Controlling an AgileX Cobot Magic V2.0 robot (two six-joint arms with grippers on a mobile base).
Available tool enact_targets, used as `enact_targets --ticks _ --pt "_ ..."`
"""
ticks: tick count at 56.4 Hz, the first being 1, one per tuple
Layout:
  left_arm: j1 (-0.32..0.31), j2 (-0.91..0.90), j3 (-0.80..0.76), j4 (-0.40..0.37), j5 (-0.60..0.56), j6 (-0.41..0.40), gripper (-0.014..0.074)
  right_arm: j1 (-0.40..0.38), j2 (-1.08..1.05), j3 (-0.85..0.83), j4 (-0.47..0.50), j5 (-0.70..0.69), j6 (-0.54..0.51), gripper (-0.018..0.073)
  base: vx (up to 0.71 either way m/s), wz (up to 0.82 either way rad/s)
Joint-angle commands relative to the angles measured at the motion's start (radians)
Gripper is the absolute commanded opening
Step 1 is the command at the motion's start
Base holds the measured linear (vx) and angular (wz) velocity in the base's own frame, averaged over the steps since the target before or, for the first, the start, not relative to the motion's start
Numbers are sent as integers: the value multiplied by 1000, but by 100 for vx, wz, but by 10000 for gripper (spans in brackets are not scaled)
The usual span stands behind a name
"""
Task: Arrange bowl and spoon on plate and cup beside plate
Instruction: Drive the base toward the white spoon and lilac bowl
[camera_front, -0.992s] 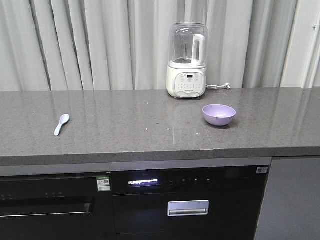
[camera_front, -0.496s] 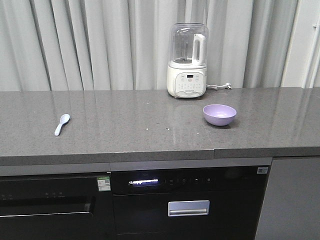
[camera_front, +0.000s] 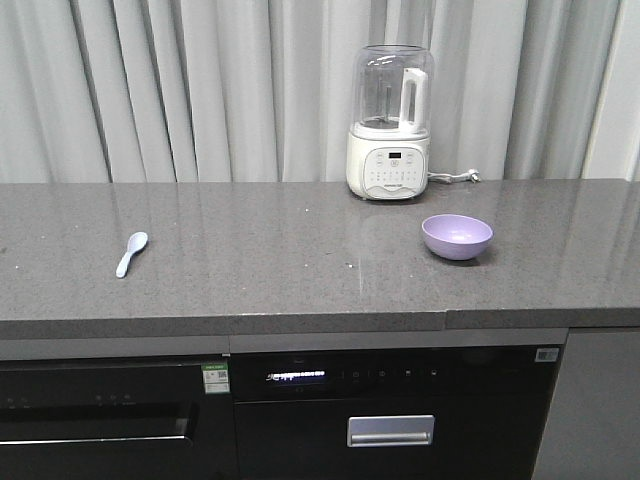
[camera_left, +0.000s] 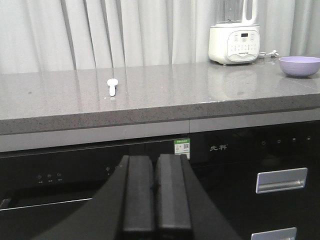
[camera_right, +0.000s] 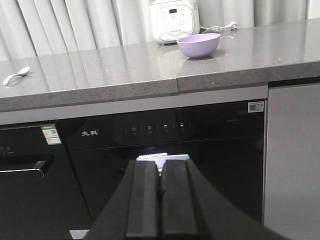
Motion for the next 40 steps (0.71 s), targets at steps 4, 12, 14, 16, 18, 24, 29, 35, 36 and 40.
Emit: enact_targets --ticks 4,12,14,16,18,24,29,35,36,40 --pt "0 -17 -26 -5 -78 -2 -6 1 -5 5 -6 -78 -4 -8 16 0" --pt "0 -17 -26 -5 -78 -2 -6 1 -5 5 -6 -78 -4 -8 18 6" --pt "0 -17 -26 -5 -78 -2 -6 1 -5 5 -6 -78 -4 -8 20 15" --pt "0 -17 -26 -5 -78 -2 -6 1 -5 5 -6 -78 -4 -8 21 18" --pt "0 -17 -26 -5 -78 -2 -6 1 -5 5 -6 -78 -4 -8 22 20" --pt "0 -17 -26 -5 -78 -2 -6 1 -5 5 -6 -78 -4 -8 24 19" --pt "0 -17 -26 -5 -78 -2 -6 1 -5 5 -6 -78 -4 -8 26 16" --pt "0 -17 -26 -5 -78 -2 -6 0 -5 5 -6 -79 -4 -8 29 11" --pt "0 -17 -26 -5 -78 -2 -6 0 -5 5 -6 -79 -4 -8 30 8" --pt "0 -17 -26 -5 -78 -2 -6 0 -5 5 -6 -78 -4 -8 32 8"
